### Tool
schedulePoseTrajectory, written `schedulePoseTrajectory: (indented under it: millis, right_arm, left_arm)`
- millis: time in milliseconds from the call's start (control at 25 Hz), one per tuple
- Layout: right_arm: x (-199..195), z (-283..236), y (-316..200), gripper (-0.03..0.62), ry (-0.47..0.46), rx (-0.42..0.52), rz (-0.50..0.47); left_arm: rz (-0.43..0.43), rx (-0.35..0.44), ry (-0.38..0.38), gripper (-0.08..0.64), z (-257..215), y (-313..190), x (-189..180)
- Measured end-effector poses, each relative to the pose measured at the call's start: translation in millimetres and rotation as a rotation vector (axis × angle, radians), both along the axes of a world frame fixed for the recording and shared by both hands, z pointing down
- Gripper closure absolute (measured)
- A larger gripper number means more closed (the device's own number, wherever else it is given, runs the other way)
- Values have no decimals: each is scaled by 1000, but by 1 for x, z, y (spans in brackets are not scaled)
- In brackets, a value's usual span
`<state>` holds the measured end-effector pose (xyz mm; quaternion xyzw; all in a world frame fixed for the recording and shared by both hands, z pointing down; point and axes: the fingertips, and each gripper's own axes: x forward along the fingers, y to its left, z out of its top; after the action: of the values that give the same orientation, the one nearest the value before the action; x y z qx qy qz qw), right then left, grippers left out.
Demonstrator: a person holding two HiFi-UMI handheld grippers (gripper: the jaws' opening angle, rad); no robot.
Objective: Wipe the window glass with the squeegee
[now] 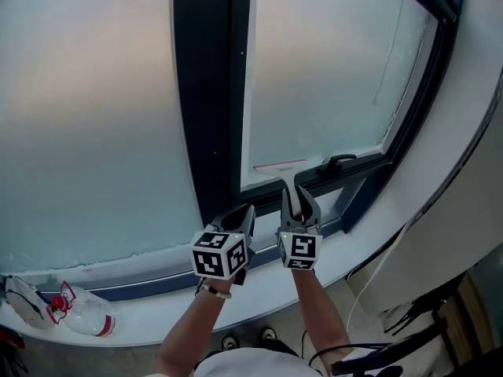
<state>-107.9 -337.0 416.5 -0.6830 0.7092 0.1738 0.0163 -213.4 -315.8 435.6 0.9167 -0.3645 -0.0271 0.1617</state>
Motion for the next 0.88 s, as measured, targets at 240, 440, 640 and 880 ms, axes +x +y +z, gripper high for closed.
schedulePoseTrajectory:
  millis: [240,440,640,880]
  right_arm:
    - [18,-33,27,502,2,39,46]
    - [48,-60,44,502,-47,83,45]
    - [91,-83,52,502,-54,126,15]
    - [129,-121,50,502,-37,174,-81]
  left_arm:
    - [73,66,13,561,-21,10,23]
    - [80,87,-2,561,-35,20,47]
    - [32,116,-9,561,-53,24,78]
    - [-41,132,-14,561,-68,28,122]
